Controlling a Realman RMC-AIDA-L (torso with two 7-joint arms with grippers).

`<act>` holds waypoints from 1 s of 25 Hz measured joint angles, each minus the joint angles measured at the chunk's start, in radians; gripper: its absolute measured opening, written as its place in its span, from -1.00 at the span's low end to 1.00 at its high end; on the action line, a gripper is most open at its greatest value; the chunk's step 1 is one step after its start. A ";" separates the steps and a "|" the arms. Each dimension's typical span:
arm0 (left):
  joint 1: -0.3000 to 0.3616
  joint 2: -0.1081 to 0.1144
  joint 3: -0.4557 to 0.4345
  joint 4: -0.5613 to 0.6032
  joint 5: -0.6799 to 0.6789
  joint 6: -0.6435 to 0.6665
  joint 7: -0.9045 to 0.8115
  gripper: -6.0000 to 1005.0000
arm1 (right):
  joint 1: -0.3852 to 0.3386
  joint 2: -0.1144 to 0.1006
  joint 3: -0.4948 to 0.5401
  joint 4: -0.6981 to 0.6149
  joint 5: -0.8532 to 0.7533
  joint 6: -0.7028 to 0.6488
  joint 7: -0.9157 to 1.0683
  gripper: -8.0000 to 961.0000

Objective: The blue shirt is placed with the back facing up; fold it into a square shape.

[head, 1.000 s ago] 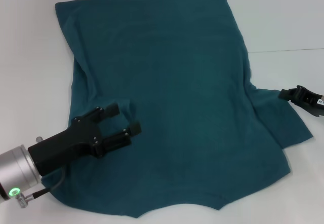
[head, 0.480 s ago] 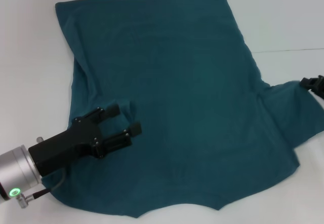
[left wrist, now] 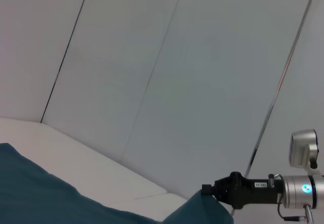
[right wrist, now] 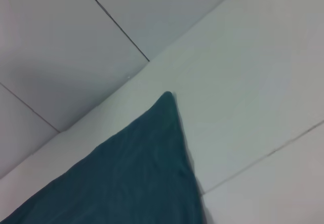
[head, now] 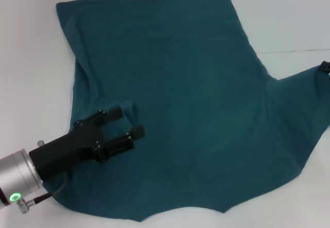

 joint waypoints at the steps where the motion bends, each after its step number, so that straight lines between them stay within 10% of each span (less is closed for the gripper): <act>1: 0.000 0.000 0.000 0.000 0.000 0.000 0.000 0.77 | 0.002 -0.001 0.000 0.000 0.000 0.000 0.000 -0.96; 25: -0.004 -0.001 0.000 -0.005 -0.001 -0.007 -0.003 0.76 | 0.038 0.054 -0.085 0.006 -0.005 -0.100 -0.002 -0.94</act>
